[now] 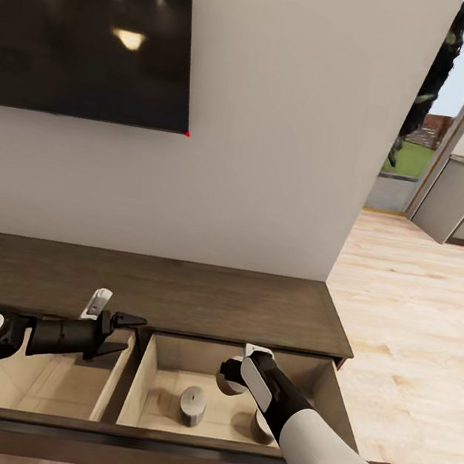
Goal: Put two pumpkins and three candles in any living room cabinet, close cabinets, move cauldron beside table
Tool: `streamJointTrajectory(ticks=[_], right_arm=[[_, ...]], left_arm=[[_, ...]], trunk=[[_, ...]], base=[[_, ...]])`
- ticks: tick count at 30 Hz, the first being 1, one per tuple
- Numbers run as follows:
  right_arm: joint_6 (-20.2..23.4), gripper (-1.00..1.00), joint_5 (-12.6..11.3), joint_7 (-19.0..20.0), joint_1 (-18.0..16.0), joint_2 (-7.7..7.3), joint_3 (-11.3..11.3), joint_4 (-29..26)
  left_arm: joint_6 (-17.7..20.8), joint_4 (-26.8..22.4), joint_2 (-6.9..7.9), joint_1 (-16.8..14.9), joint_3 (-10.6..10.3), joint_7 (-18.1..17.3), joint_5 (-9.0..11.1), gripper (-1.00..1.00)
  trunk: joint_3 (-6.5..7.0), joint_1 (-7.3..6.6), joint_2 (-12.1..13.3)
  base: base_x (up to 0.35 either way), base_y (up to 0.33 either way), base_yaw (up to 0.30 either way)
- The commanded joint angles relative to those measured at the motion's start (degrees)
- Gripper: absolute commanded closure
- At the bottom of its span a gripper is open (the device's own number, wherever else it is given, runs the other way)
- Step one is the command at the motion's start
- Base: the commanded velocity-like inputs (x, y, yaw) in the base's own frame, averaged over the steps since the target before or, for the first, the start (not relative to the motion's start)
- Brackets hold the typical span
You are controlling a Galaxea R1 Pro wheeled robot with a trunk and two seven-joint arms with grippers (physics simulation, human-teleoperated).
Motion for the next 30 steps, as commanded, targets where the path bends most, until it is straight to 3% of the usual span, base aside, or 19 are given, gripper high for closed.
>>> streamJointTrajectory(ticks=[1,5,13,30], right_arm=[[0.1,1.00,-0.7,-0.7,-0.1,-0.04,0.4,-0.2],[0.1,1.00,-0.7,-0.8,-0.1,-0.03,0.4,-0.2],[0.3,1.00,-0.8,-0.9,-0.1,-0.03,0.4,-0.3],[1.2,1.00,-0.8,-3.9,-0.1,0.53,0.5,0.2]], left_arm=[[0.0,0.0,-0.07,0.0,-0.3,0.6,0.6,-1.00],[0.0,0.0,-0.10,0.0,-1.5,0.5,0.8,-1.00],[-0.1,0.0,0.13,0.0,-1.7,0.5,2.9,-1.00],[-0.1,0.0,0.13,0.0,-1.8,0.5,3.1,-1.00]], trunk=[[-0.24,0.22,-0.4],[-0.95,1.09,-2.0],[-2.39,2.85,-5.3],[-5.44,6.59,-12.1]], base=[[0.000,0.000,0.000],[0.000,0.000,0.000],[0.000,0.000,0.000],[0.000,0.000,0.000]])
